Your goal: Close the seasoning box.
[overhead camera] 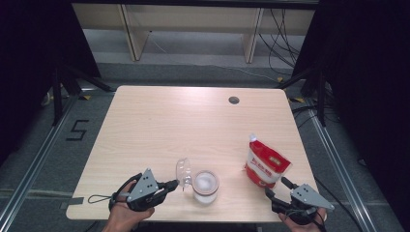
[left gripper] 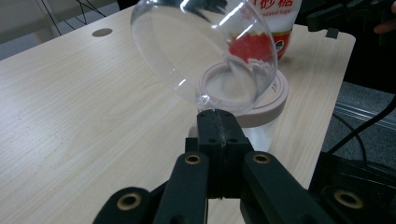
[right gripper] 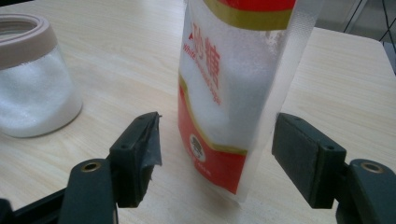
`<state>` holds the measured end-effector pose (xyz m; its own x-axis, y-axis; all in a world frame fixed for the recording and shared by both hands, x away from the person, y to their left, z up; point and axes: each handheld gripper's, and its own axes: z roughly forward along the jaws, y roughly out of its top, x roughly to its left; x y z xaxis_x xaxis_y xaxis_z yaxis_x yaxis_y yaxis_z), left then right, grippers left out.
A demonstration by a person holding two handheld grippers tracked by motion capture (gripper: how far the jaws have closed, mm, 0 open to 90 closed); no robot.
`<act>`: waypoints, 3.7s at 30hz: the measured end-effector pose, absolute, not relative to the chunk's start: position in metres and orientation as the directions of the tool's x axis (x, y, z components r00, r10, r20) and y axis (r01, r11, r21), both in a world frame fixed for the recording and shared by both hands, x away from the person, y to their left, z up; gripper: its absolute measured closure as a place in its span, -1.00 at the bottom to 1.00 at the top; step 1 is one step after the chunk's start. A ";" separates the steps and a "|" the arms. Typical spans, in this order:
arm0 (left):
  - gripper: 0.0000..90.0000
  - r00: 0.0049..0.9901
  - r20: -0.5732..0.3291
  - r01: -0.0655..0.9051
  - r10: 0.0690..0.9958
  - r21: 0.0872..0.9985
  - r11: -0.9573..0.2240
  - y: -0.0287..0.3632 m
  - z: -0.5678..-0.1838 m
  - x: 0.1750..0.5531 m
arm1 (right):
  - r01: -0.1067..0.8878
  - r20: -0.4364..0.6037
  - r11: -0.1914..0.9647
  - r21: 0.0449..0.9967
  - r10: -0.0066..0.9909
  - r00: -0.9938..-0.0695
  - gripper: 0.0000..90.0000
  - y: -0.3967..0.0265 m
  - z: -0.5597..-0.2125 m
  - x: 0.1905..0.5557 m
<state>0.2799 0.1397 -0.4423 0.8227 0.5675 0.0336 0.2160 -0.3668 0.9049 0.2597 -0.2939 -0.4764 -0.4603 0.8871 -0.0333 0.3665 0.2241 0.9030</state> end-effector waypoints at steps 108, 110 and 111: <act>-0.64 0.795 -0.049 0.342 0.604 0.860 -0.380 0.160 -0.489 0.266 | 0.368 0.013 0.204 0.907 0.860 -0.510 -0.33 -0.285 -0.476 0.238; -0.64 0.795 -0.051 0.350 0.605 0.853 -0.388 0.160 -0.491 0.265 | 0.365 0.010 0.206 0.908 0.860 -0.510 -0.33 -0.284 -0.477 0.237; -0.64 0.790 -0.057 0.358 0.611 0.852 -0.383 0.159 -0.492 0.264 | 0.372 0.018 0.207 0.905 0.855 -0.519 -0.33 -0.284 -0.477 0.237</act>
<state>0.2642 0.1593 -0.4920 0.7899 0.6105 -0.0574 0.3578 -0.3829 0.8517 0.2366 -0.2836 -0.4771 -0.5191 0.8545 0.0176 0.3718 0.2072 0.9049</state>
